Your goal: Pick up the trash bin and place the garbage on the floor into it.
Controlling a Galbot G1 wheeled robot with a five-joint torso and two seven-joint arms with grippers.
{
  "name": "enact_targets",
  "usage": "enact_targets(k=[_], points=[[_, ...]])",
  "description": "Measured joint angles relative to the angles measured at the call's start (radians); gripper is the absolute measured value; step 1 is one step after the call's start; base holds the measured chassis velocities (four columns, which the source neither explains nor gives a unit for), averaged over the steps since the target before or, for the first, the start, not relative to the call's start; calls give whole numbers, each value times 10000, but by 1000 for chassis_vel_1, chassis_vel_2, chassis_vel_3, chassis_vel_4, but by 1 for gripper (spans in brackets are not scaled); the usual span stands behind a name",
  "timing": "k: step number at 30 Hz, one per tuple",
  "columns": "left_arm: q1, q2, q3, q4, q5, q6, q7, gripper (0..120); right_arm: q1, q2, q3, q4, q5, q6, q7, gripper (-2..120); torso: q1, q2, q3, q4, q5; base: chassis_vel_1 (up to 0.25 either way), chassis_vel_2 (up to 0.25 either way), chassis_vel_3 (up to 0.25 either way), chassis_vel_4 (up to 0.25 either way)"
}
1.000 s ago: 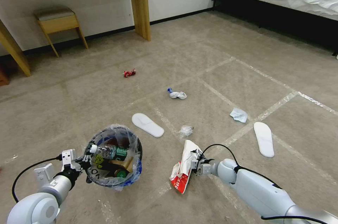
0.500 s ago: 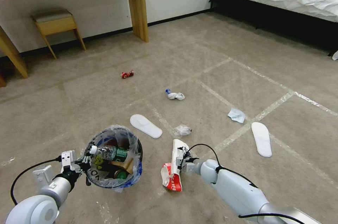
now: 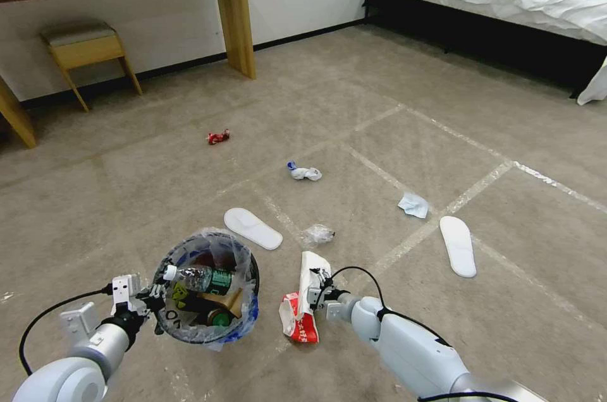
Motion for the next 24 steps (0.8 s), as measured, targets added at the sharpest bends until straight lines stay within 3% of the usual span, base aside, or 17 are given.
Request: enact_targets(k=[5, 7, 11, 13, 17, 19, 24], points=[[109, -122, -7, -138, 113, -30, 22, 1, -101, -155, 19, 300, 155, -186, -5, 55, 4, -9, 9, 5, 2, 0, 0, 0, 0], [193, -236, 3, -220, 248, -70, 63, 1, -153, -218, 21, 411, 187, -334, -10, 42, 4, -11, 10, 8, 2, 0, 0, 0, 0], [294, -323, 20, -302, 362, -90, 108, 1, -217, -274, 58, 523, 195, -417, -20, 32, 4, -13, 10, 11, 5, 0, 0, 0, 0], [363, -331, 15, -377, 403, -110, 123, 1, -268, -439, 59, 734, 301, -511, -51, 20, 7, -15, 11, 15, 11, 0, 0, 0, 0], [388, -283, 2, -409, 406, -110, 128, 1, -249, -703, 76, 957, 477, -645, -62, 12, 8, -15, 11, 6, 1, 25, 54, 16, 14], [365, -193, 7, -417, 399, -109, 142, 1, -25, -1423, 24, 1406, 925, -773, -20, 0, 9, -12, 7, -6, -10, 0, 0, 0, 0], [240, -66, 41, -412, 229, -84, 144, 1, 285, -2227, -23, 1829, 1434, -793, 64, 0, 9, -5, 3, -9, -10, 0, 0, 0, 0]])
